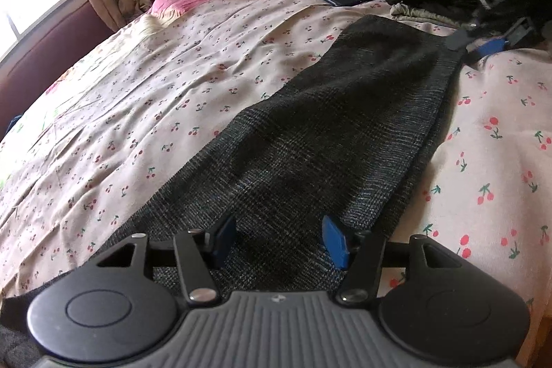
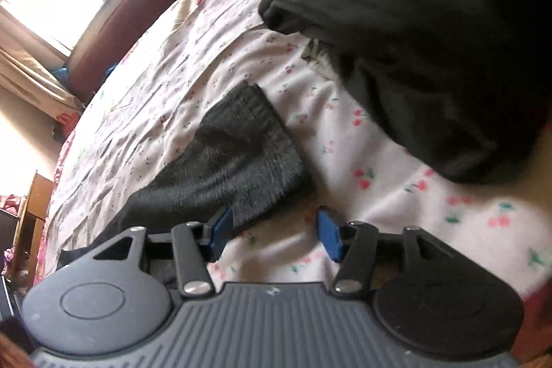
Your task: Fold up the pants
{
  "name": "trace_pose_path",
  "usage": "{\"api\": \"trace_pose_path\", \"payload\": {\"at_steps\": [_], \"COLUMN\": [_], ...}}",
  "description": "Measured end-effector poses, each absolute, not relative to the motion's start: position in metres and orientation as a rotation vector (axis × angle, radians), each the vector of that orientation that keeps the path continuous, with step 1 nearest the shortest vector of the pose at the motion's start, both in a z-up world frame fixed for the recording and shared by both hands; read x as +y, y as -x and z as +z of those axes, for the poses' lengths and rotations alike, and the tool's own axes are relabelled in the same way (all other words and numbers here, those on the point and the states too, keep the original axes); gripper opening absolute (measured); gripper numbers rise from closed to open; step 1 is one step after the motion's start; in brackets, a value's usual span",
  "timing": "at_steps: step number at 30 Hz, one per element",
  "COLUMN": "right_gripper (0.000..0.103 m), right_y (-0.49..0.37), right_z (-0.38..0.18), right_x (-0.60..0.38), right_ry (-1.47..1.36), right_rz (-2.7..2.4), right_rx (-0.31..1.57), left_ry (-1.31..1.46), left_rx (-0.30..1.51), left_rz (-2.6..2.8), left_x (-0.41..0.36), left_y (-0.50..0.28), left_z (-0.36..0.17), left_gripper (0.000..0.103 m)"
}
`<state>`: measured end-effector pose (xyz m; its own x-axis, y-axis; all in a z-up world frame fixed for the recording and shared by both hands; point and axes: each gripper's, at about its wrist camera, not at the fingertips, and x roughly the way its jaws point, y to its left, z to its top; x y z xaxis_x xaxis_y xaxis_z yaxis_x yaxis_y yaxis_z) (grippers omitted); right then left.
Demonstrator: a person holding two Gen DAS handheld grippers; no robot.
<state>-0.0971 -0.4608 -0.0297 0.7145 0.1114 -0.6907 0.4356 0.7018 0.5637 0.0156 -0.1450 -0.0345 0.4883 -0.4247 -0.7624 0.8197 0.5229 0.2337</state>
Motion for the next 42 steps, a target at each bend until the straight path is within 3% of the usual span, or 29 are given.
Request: {"api": "trace_pose_path", "payload": {"at_steps": [12, 14, 15, 21, 26, 30, 37, 42], "right_gripper": [0.057, 0.038, 0.008, 0.007, 0.007, 0.007, 0.007, 0.007], "right_y": [0.055, 0.049, 0.049, 0.076, 0.077, 0.069, -0.016, -0.088], "right_z": [-0.053, -0.05, -0.048, -0.034, -0.034, 0.01, 0.093, 0.115], "right_x": [-0.447, -0.445, -0.446, -0.459, -0.455, -0.435, -0.335, -0.217], "right_ry": [-0.859, -0.89, -0.935, -1.193, -1.155, -1.028, -0.78, -0.643], "right_rz": [-0.204, -0.209, -0.197, -0.154, -0.223, -0.165, 0.085, 0.305], "right_rx": [0.683, 0.658, 0.652, 0.452, 0.523, 0.493, 0.527, 0.613], "left_ry": [-0.607, -0.587, -0.587, -0.58, -0.519, -0.434, -0.392, -0.221], "left_rx": [0.699, 0.688, 0.693, 0.655, 0.643, 0.64, 0.638, 0.67], "left_rz": [-0.82, -0.821, -0.824, -0.878, -0.816, -0.65, -0.326, -0.146], "left_x": [-0.139, -0.136, -0.136, -0.146, -0.123, -0.07, 0.029, 0.111], "left_y": [-0.017, -0.016, -0.016, -0.009, -0.023, -0.046, -0.071, -0.084], "left_z": [-0.033, -0.031, -0.032, -0.03, -0.02, -0.011, -0.016, -0.016], "left_gripper": [0.07, 0.07, 0.07, 0.069, 0.07, 0.07, 0.071, 0.071]}}
